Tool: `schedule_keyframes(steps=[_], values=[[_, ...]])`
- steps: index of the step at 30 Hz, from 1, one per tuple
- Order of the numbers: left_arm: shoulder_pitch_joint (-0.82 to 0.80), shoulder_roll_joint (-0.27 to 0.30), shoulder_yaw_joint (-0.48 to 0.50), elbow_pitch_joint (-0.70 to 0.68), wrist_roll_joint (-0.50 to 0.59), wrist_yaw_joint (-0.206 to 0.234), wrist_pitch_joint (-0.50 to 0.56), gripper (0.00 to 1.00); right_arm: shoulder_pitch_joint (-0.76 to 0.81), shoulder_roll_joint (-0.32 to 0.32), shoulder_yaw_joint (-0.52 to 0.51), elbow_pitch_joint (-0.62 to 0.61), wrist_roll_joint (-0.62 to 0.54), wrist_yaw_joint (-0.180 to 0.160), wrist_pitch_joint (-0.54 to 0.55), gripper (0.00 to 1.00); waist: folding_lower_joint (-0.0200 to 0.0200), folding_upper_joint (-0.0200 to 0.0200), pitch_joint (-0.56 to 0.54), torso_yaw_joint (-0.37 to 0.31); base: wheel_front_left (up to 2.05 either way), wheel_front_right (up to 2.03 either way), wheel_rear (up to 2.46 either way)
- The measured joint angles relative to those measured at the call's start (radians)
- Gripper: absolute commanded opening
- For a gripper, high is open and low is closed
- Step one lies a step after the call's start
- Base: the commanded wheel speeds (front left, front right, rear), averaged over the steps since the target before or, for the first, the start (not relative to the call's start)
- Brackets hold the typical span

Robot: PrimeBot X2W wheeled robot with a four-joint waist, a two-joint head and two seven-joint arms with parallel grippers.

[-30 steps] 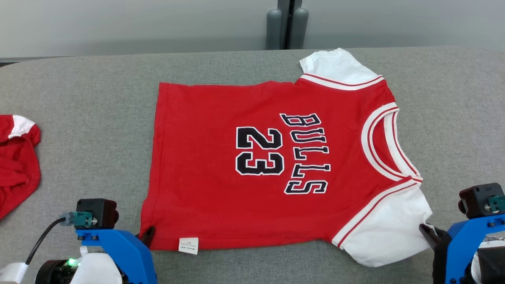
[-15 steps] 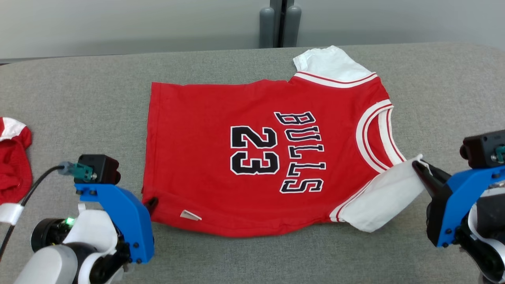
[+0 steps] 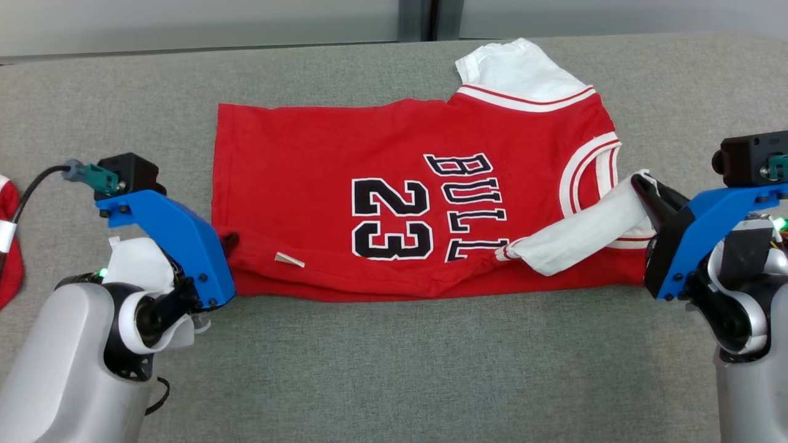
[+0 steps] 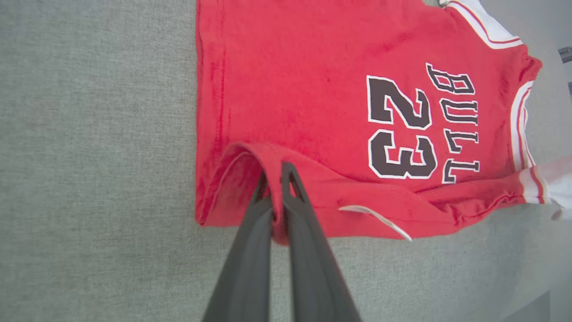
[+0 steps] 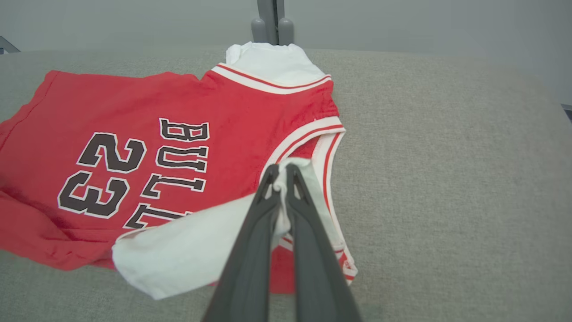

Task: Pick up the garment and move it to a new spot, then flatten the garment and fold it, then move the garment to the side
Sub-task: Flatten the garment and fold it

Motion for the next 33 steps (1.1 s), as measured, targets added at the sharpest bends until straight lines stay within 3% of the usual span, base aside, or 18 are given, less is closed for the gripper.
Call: schedule_keyframes(steps=[3,4,5,6,7,16,20,25,33], values=[[-0.033,-0.011,0.014,0.06,-0.003,0.008,-0.018,0.0,-0.032,0.016,-0.001,0.051,0.0,0.0,-0.046,0.0,0.0,0.0,0.012,-0.01,0.0,0.0,0.0],[-0.041,-0.017,0.019,0.078,-0.007,0.01,-0.029,0.0,-0.042,0.021,-0.003,0.063,-0.001,0.0,-0.072,0.76,0.0,0.0,0.014,-0.013,0.0,0.0,0.0],[-0.049,-0.025,0.024,0.095,-0.006,0.011,-0.043,0.27,-0.054,0.025,-0.007,0.076,-0.001,0.0,-0.098,1.0,0.0,0.0,0.017,-0.015,0.0,0.0,0.0],[-0.055,-0.032,0.029,0.11,-0.006,0.013,-0.059,0.85,-0.066,0.029,-0.009,0.091,0.001,0.0,-0.122,1.0,0.0,0.0,0.019,-0.017,0.0,0.0,0.0],[-0.06,-0.035,0.03,0.123,-0.002,0.013,-0.074,1.0,-0.076,0.035,-0.007,0.103,0.009,0.0,-0.148,1.0,0.0,0.0,0.02,-0.018,0.0,0.0,0.0],[0.005,-0.023,0.04,0.156,0.04,0.0,-0.208,1.0,-0.1,0.043,-0.001,0.168,0.066,0.0,-0.347,1.0,-0.0002,-0.0002,0.005,-0.013,0.0,0.0,0.0],[0.099,-0.004,0.021,0.125,0.101,-0.007,-0.312,1.0,-0.006,0.02,-0.03,0.178,0.043,0.0,-0.277,1.0,-0.0002,-0.0002,-0.016,0.001,0.0,0.0,0.0],[0.167,-0.024,-0.031,0.103,0.163,0.001,-0.394,1.0,0.096,0.026,-0.073,0.149,-0.026,0.0,-0.2,1.0,-0.0002,-0.0002,-0.029,0.005,0.0,0.0,0.0],[0.173,-0.04,-0.106,0.167,0.275,0.036,-0.466,1.0,0.127,0.062,-0.125,0.222,-0.159,0.0,-0.267,1.0,-0.0003,-0.0002,-0.026,-0.008,0.0,0.0,0.0]])
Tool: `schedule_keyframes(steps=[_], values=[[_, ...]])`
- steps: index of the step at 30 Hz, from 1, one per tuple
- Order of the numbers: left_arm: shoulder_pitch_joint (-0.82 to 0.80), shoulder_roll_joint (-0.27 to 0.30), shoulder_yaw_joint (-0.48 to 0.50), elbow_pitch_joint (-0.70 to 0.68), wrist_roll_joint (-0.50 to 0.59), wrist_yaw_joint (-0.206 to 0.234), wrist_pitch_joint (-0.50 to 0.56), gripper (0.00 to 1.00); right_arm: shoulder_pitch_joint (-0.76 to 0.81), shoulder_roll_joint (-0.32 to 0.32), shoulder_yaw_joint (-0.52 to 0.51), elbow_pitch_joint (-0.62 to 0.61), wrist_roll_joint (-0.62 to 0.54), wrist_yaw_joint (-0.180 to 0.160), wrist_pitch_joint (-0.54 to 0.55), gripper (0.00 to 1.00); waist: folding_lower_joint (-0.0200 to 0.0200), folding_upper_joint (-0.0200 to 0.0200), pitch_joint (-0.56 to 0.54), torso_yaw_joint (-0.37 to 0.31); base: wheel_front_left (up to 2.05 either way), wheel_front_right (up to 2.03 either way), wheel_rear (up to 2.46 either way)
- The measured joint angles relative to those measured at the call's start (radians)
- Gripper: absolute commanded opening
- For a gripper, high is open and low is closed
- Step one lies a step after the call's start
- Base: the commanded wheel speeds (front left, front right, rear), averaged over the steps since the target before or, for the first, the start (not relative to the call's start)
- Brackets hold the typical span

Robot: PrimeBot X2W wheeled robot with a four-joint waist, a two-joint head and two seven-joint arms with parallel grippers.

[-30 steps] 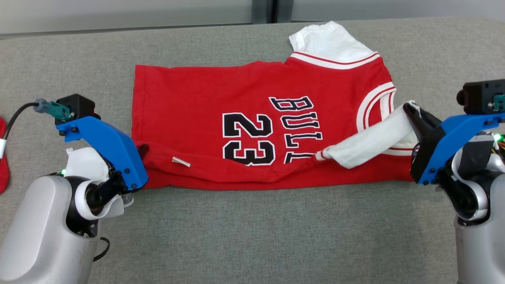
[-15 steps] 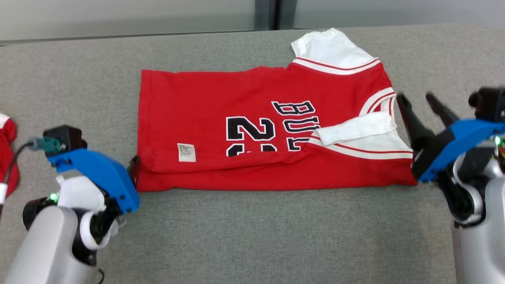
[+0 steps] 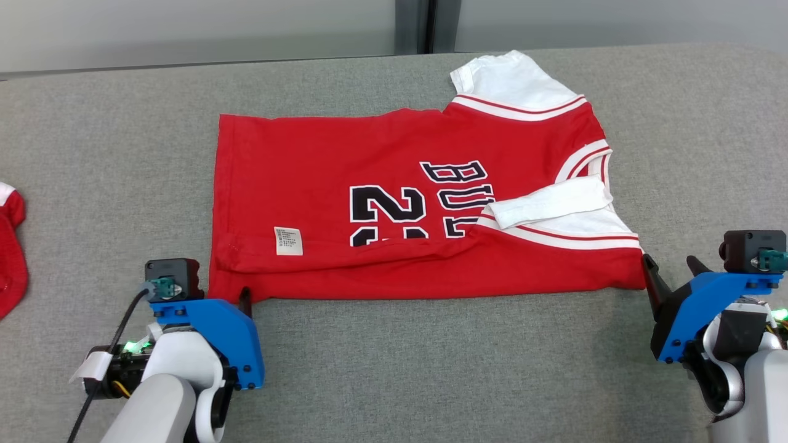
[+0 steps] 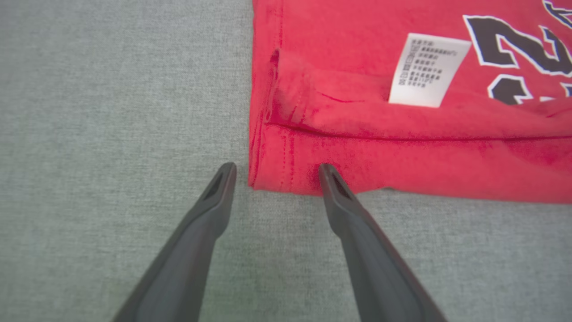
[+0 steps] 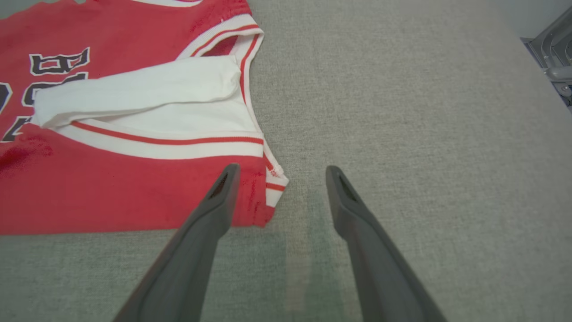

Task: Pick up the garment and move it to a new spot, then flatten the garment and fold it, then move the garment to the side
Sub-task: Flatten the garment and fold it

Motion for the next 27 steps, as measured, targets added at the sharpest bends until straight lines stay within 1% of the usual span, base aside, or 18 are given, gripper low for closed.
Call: schedule_keyframes(steps=[3,4,5,8,11,15,16,17,18,19,20,25,27], values=[[-0.015,-0.016,-0.013,0.03,0.011,0.004,-0.022,1.0,-0.02,0.007,-0.012,0.074,-0.012,0.0,-0.036,1.0,0.0001,0.0001,0.008,-0.004,0.0,0.0,0.0],[-0.021,-0.021,-0.016,0.051,0.017,0.008,-0.033,1.0,-0.039,0.007,-0.006,0.128,0.008,0.0,-0.055,1.0,0.0001,0.0,0.013,-0.004,0.0,0.0,0.0],[-0.021,-0.023,-0.017,0.061,0.017,0.009,-0.041,1.0,-0.047,0.008,-0.002,0.155,0.028,0.0,-0.069,1.0,0.0001,0.0,0.015,-0.003,0.0,0.0,0.0],[-0.033,-0.032,-0.02,0.086,0.017,0.009,-0.052,1.0,-0.074,0.01,0.012,0.225,0.04,0.0,-0.097,1.0,0.0001,0.0,0.022,0.001,0.0,0.0,0.0],[-0.041,-0.046,-0.021,0.109,0.011,0.006,-0.058,1.0,-0.1,0.009,0.013,0.279,0.028,0.0,-0.111,1.0,0.0,-0.0001,0.027,0.008,0.0,0.0,0.0],[-0.059,-0.074,-0.019,0.142,-0.016,-0.011,-0.072,1.0,-0.127,0.006,0.007,0.331,0.026,0.0,-0.113,1.0,-0.0001,-0.0003,0.034,0.018,0.0,0.0,0.0],[-0.064,-0.08,-0.02,0.152,-0.019,-0.015,-0.072,1.0,-0.134,0.005,0.006,0.34,0.026,0.0,-0.112,0.8,-0.0001,-0.0003,0.036,0.019,0.0,0.0,0.0],[-0.07,-0.082,-0.021,0.161,-0.02,-0.019,-0.072,1.0,-0.139,0.003,0.007,0.347,0.024,0.0,-0.11,0.57,-0.0001,-0.0003,0.037,0.02,0.0,0.0,0.0],[-0.076,-0.085,-0.021,0.168,-0.028,-0.026,-0.072,0.47,-0.141,0.003,0.007,0.353,0.024,0.0,-0.109,0.0,-0.0001,-0.0004,0.039,0.02,0.0,0.0,0.0],[-0.081,-0.087,-0.021,0.176,-0.034,-0.027,-0.075,0.18,-0.145,0.001,0.013,0.357,0.024,0.0,-0.102,0.0,-0.0001,-0.0003,0.04,0.019,0.0,0.0,0.0],[-0.083,-0.087,-0.021,0.182,-0.037,-0.034,-0.077,0.0,-0.146,0.0,0.021,0.357,0.027,0.0,-0.101,0.0,-0.0001,-0.0003,0.041,0.019,0.0,0.0,0.0],[-0.096,-0.097,-0.017,0.203,-0.061,-0.065,-0.099,0.0,-0.144,0.005,0.026,0.347,0.035,0.001,-0.099,0.0,0.0002,-0.0002,0.04,0.013,0.0,0.0,0.0],[-0.092,-0.094,-0.011,0.205,-0.072,-0.077,-0.124,0.0,-0.129,0.006,0.027,0.32,0.038,0.001,-0.1,0.0,0.0003,0.0,0.03,0.012,0.0,0.0,0.0]])
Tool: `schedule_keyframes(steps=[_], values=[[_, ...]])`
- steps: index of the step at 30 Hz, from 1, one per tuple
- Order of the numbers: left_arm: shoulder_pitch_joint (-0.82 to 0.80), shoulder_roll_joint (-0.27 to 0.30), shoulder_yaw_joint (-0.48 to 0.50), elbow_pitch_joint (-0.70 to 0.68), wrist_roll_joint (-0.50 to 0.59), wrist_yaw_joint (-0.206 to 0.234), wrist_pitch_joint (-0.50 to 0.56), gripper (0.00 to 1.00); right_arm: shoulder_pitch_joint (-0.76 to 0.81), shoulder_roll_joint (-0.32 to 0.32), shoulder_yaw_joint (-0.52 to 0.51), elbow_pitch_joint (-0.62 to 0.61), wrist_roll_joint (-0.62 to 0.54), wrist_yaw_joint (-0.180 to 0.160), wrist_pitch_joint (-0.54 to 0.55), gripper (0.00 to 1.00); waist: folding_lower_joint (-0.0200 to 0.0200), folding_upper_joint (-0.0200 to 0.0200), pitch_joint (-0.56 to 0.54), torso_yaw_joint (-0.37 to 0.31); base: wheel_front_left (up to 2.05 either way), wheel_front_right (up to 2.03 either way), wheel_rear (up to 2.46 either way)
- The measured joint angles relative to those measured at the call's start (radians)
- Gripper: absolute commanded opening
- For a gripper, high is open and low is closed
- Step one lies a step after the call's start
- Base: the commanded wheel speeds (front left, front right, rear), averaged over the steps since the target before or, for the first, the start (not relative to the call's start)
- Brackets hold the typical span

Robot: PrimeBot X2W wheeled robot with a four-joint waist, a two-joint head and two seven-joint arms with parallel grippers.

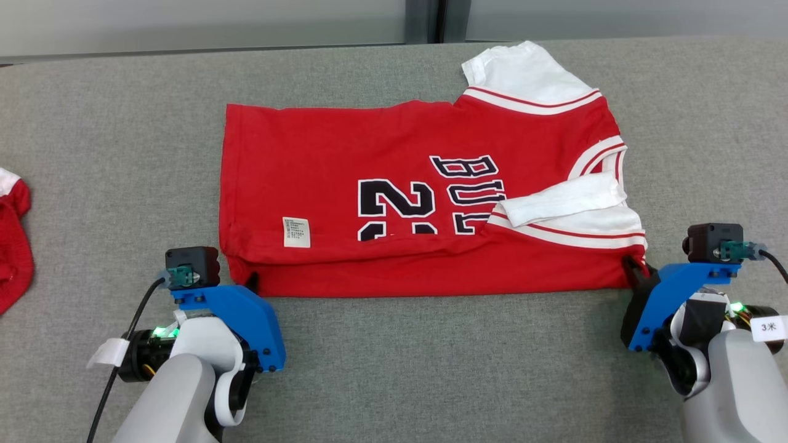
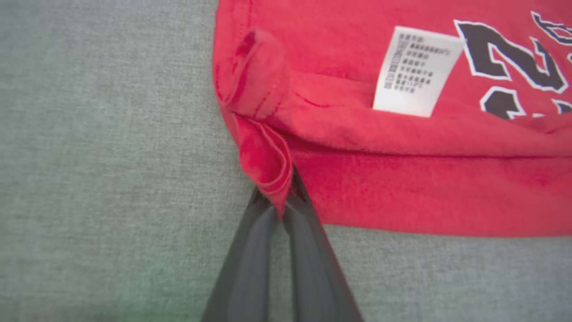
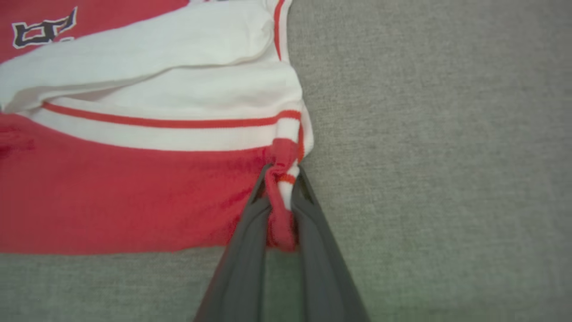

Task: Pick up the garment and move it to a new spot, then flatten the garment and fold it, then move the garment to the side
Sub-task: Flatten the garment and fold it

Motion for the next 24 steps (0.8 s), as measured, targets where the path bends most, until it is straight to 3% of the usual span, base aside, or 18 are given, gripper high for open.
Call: schedule_keyframes(steps=[5,11,12,16,21,22,23,24], values=[[0.038,0.01,0.008,-0.038,-0.01,-0.002,-0.015,0.0,0.063,0.003,0.001,-0.07,0.01,0.0,0.019,0.0,0.0001,0.0004,-0.028,0.006,0.0,0.0,0.0],[0.176,0.059,0.018,-0.193,-0.029,0.025,0.022,0.0,0.22,0.005,-0.002,-0.267,0.044,-0.001,0.119,0.0,-0.0001,0.0003,-0.085,0.016,0.0,0.0,0.0],[0.23,0.075,0.018,-0.251,-0.038,0.036,0.046,0.0,0.279,0.006,-0.01,-0.343,0.058,-0.001,0.157,0.0,-0.0002,0.0003,-0.101,0.017,0.0,0.0,0.0],[0.319,0.101,0.019,-0.353,-0.048,0.07,0.092,0.0,0.377,0.005,-0.034,-0.45,0.092,-0.001,0.223,0.0,-0.0002,0.0003,-0.122,0.016,0.0,0.0,0.0],[0.408,0.117,0.019,-0.422,-0.069,0.105,0.141,0.0,0.461,0.006,-0.056,-0.507,0.127,-0.001,0.264,0.0,-0.0003,0.0003,-0.132,0.015,0.0,0.0,0.0],[0.422,0.117,0.017,-0.427,-0.073,0.109,0.149,0.42,0.467,0.006,-0.059,-0.508,0.125,-0.001,0.261,0.03,-0.0003,0.0003,-0.132,0.015,0.0,0.0,0.0],[0.433,0.117,0.014,-0.431,-0.074,0.114,0.155,1.0,0.468,0.006,-0.062,-0.507,0.125,-0.001,0.259,1.0,-0.0003,0.0003,-0.133,0.015,0.0,0.0,0.0],[0.44,0.117,0.013,-0.435,-0.077,0.118,0.156,1.0,0.468,0.006,-0.064,-0.503,0.126,-0.001,0.253,1.0,-0.0003,0.0003,-0.133,0.015,0.0,0.0,0.0]])
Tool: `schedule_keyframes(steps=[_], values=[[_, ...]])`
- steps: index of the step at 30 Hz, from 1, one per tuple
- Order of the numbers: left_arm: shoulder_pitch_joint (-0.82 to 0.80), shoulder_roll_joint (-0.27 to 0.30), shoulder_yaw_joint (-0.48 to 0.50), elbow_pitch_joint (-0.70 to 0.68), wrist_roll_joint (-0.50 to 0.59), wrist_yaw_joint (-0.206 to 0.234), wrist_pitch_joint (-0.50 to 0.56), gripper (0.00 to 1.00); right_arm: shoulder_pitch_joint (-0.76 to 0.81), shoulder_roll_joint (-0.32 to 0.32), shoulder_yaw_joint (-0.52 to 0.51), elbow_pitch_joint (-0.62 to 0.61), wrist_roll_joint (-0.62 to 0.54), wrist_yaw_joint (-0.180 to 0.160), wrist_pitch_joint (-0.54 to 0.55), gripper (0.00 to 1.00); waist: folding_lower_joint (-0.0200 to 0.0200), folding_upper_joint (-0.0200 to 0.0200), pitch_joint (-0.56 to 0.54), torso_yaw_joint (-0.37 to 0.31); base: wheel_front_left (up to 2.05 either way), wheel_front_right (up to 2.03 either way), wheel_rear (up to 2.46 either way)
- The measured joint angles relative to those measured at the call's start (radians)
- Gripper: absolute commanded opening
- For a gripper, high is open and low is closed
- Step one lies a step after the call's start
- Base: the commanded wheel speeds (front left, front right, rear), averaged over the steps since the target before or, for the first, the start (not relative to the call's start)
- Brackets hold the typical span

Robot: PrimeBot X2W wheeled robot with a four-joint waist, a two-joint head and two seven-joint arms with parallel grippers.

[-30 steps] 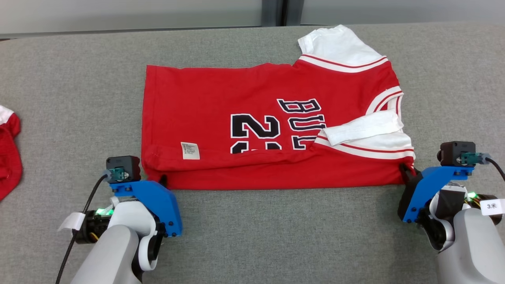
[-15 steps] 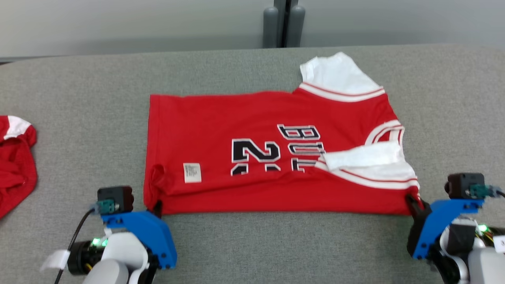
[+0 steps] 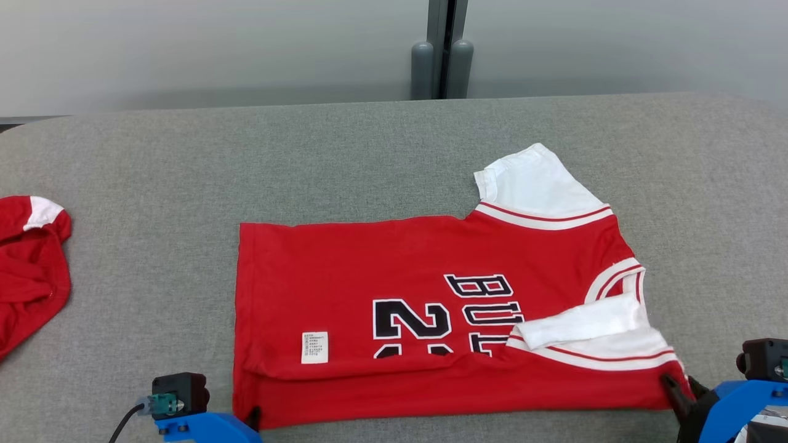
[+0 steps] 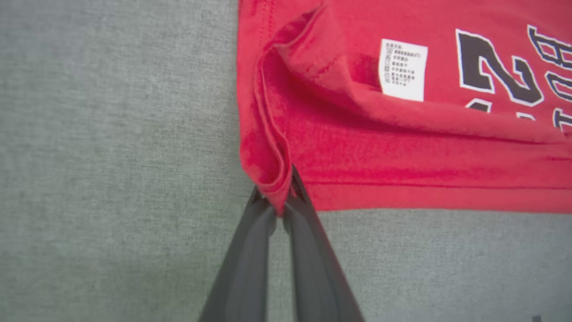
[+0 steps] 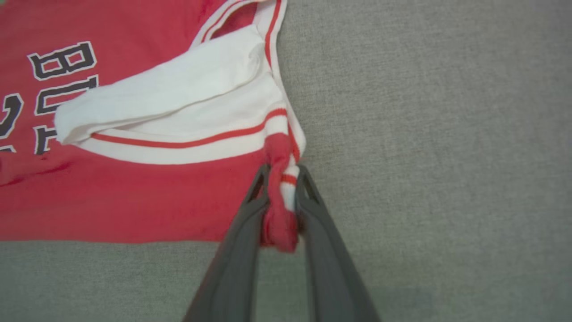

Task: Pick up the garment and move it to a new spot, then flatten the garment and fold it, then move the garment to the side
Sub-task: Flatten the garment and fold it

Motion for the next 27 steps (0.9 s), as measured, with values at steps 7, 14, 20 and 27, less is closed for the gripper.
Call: schedule_keyframes(steps=[7,14,20,27], values=[[-0.01,0.02,0.012,-0.014,0.008,0.006,-0.006,1.0,-0.041,-0.001,0.013,-0.026,-0.024,0.0,-0.004,1.0,0.0,-0.0001,-0.004,0.006,0.0,0.0,0.0],[-0.23,0.067,0.023,-0.049,0.014,-0.056,0.064,1.0,-0.235,-0.01,0.093,-0.104,-0.097,0.0,0.102,1.0,0.0001,-0.0001,0.023,0.004,0.0,0.0,0.0],[-0.502,0.109,0.009,0.043,-0.031,-0.17,0.222,1.0,-0.467,-0.096,0.174,0.001,-0.052,0.0,0.198,1.0,0.0003,0.0,0.08,-0.016,0.0,0.0,0.0],[-0.722,0.204,-0.044,0.193,-0.064,-0.37,0.374,1.0,-0.705,-0.154,0.287,0.19,0.012,0.0,0.224,1.0,0.0003,0.0,0.152,-0.062,0.0,0.0,0.0]])
